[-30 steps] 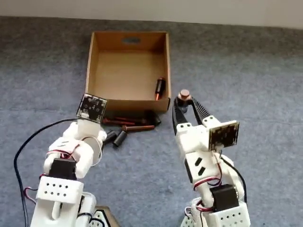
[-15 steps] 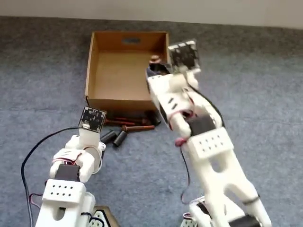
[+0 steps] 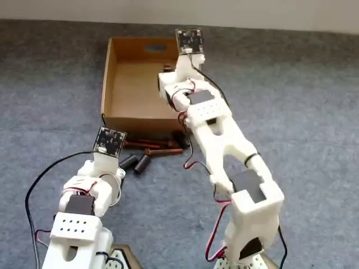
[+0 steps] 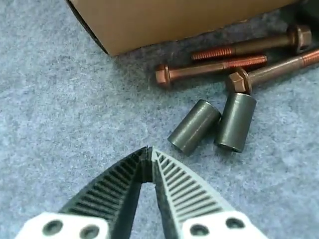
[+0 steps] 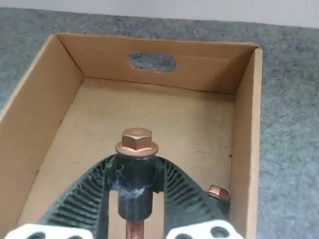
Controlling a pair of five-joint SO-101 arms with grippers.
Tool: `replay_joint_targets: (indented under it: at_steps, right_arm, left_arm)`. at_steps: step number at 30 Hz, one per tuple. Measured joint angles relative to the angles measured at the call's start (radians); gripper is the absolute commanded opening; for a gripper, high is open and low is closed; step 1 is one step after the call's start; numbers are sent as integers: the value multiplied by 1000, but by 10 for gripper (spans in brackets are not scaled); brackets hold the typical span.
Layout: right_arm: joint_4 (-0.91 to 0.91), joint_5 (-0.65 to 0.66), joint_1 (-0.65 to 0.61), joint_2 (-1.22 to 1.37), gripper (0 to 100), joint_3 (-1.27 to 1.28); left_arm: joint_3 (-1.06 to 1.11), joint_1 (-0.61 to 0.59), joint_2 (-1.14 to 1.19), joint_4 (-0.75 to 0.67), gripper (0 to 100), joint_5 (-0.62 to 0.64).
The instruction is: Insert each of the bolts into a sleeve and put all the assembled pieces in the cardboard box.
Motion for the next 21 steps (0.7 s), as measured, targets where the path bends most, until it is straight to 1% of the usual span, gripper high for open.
replay_joint_targets:
  at_steps: [6,14,21]
  right_arm:
    - [0,0,21,143,6,-58]
    - [0,0,38,192,6,-63]
    - [115,0,38,196,6,-87]
  left_arm:
    - [0,0,0,0,19,-5]
    - [0,0,0,0,18,-6]
    - [9,0,0,0,18,-6]
